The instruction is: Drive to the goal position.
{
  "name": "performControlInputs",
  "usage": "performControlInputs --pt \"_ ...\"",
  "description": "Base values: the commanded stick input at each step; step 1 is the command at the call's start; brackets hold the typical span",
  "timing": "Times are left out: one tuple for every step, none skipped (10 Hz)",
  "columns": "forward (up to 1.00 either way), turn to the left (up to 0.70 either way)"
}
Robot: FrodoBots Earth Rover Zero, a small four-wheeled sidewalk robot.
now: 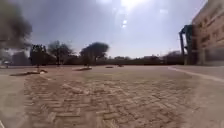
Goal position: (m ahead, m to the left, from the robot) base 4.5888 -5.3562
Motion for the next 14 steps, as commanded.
performControlInputs --pt "0.7 -0.15" --pt "0.7 0.0" --pt "0.7 0.0" --pt "0.7 0.0" --pt "0.7 0.0" --pt "0.7 0.0" --pt "0.7 0.0" --pt "0.7 0.0" --pt "0.7 0.0" --pt "0.7 0.0" --pt "0.7 0.0" --pt "0.7 0.0" --pt "0.7 0.0" --pt "0.7 0.0"
